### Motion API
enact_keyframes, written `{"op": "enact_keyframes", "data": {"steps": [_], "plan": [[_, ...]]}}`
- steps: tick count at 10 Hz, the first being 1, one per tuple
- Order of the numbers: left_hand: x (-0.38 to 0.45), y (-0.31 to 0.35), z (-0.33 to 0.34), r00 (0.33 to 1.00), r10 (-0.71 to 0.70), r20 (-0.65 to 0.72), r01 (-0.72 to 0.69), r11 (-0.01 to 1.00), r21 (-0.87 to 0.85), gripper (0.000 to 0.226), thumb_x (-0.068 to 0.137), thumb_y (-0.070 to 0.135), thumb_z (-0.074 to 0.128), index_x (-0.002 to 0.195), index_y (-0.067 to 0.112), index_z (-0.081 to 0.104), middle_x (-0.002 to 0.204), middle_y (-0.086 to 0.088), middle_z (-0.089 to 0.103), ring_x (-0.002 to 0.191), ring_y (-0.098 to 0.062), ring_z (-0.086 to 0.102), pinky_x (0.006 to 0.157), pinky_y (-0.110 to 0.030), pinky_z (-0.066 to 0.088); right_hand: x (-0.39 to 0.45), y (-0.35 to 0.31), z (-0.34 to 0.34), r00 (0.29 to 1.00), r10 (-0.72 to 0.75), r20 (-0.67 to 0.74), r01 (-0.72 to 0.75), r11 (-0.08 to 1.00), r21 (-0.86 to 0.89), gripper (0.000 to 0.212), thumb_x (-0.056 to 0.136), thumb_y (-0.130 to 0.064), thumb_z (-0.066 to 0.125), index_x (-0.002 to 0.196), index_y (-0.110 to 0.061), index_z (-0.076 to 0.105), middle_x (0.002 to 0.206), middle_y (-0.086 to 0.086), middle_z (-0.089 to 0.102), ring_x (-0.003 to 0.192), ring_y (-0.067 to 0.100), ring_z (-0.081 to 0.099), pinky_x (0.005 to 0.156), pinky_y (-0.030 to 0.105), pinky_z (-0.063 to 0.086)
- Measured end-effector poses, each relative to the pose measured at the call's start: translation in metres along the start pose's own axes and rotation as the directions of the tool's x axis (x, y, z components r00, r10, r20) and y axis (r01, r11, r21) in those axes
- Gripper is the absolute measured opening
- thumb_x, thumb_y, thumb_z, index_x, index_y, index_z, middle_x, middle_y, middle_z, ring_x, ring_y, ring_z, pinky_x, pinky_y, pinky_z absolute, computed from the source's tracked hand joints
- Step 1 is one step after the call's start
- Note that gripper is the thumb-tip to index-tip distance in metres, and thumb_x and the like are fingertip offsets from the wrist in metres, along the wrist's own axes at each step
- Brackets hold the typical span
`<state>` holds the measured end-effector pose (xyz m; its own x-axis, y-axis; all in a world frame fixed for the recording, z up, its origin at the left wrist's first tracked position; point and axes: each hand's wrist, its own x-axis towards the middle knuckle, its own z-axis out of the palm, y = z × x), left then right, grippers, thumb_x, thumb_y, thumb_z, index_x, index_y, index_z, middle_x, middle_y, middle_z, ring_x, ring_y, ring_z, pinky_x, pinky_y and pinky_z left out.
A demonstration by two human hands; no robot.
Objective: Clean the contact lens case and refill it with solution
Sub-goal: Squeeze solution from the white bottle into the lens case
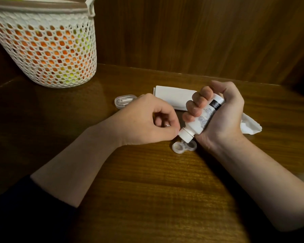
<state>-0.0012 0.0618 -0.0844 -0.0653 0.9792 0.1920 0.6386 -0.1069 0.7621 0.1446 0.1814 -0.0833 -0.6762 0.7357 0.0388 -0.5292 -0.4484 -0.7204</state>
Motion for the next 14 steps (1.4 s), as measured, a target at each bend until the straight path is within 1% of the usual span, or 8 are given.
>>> {"op": "enact_keyframes", "data": {"steps": [1, 2, 3, 5, 9, 12, 14], "plan": [[0.0001, 0.0003, -0.0004, 1.000, 0.008, -0.007, -0.008, 1.000, -0.006, 0.007, 0.090, 0.015, 0.080, 0.088, 0.021, 0.084, 0.082, 0.010, 0.075, 0.067, -0.001, 0.059, 0.059, -0.014, 0.045, -0.0003, 0.0000, 0.0005, 1.000, -0.004, 0.008, 0.004, 1.000, -0.003, 0.040, 0.098, -0.027, 0.042, 0.059, -0.019, 0.045, 0.051, -0.002, 0.043, 0.040, 0.014, 0.041, 0.044, 0.022, 0.038], [0.0000, 0.0005, -0.0005, 1.000, 0.008, -0.004, -0.008, 1.000, -0.007, 0.008, 0.090, 0.013, 0.081, 0.088, 0.021, 0.084, 0.079, 0.015, 0.072, 0.068, -0.001, 0.059, 0.059, -0.013, 0.044, -0.0007, -0.0004, 0.0014, 1.000, -0.003, 0.004, 0.003, 1.000, 0.001, 0.040, 0.098, -0.027, 0.042, 0.059, -0.019, 0.044, 0.051, -0.003, 0.042, 0.041, 0.014, 0.040, 0.044, 0.022, 0.037], [-0.0002, 0.0008, -0.0001, 1.000, 0.003, -0.004, -0.003, 1.000, -0.008, 0.009, 0.090, 0.013, 0.081, 0.087, 0.021, 0.083, 0.078, 0.015, 0.072, 0.068, -0.002, 0.059, 0.059, -0.013, 0.045, -0.0011, -0.0003, 0.0020, 1.000, -0.004, -0.006, 0.004, 1.000, 0.000, 0.040, 0.098, -0.027, 0.041, 0.059, -0.019, 0.043, 0.051, -0.002, 0.041, 0.041, 0.014, 0.039, 0.044, 0.023, 0.036], [-0.0008, 0.0014, -0.0006, 1.000, 0.013, -0.007, -0.013, 1.000, -0.005, 0.008, 0.089, 0.013, 0.080, 0.088, 0.020, 0.084, 0.079, 0.012, 0.072, 0.067, -0.001, 0.058, 0.059, -0.013, 0.045, -0.0011, -0.0008, 0.0026, 1.000, -0.004, -0.007, 0.004, 1.000, 0.002, 0.041, 0.099, -0.027, 0.040, 0.058, -0.019, 0.042, 0.051, -0.002, 0.040, 0.041, 0.014, 0.038, 0.045, 0.023, 0.036], [-0.0001, -0.0003, 0.0001, 1.000, 0.022, -0.010, -0.022, 1.000, -0.002, 0.011, 0.090, 0.013, 0.081, 0.086, 0.024, 0.083, 0.076, 0.019, 0.070, 0.066, 0.000, 0.058, 0.058, -0.014, 0.044, -0.0017, -0.0009, 0.0040, 1.000, -0.010, -0.015, 0.010, 1.000, -0.007, 0.040, 0.098, -0.028, 0.041, 0.059, -0.020, 0.041, 0.051, -0.002, 0.039, 0.040, 0.015, 0.038, 0.044, 0.023, 0.036], [0.0005, -0.0011, 0.0004, 0.999, 0.031, -0.008, -0.031, 0.999, -0.011, 0.010, 0.090, 0.012, 0.080, 0.087, 0.021, 0.083, 0.076, 0.019, 0.070, 0.065, -0.001, 0.057, 0.057, -0.014, 0.044, -0.0024, -0.0018, 0.0049, 1.000, -0.012, -0.014, 0.012, 1.000, -0.007, 0.040, 0.098, -0.028, 0.041, 0.059, -0.020, 0.041, 0.051, -0.002, 0.039, 0.041, 0.015, 0.037, 0.044, 0.022, 0.036], [0.0010, -0.0016, 0.0007, 1.000, 0.026, -0.013, -0.026, 1.000, -0.009, 0.010, 0.090, 0.014, 0.081, 0.087, 0.024, 0.083, 0.076, 0.018, 0.069, 0.065, -0.001, 0.056, 0.057, -0.016, 0.044, -0.0021, -0.0014, 0.0045, 1.000, -0.013, -0.009, 0.013, 1.000, -0.006, 0.041, 0.098, -0.028, 0.041, 0.059, -0.020, 0.041, 0.051, -0.002, 0.039, 0.040, 0.015, 0.037, 0.044, 0.022, 0.036]]}}
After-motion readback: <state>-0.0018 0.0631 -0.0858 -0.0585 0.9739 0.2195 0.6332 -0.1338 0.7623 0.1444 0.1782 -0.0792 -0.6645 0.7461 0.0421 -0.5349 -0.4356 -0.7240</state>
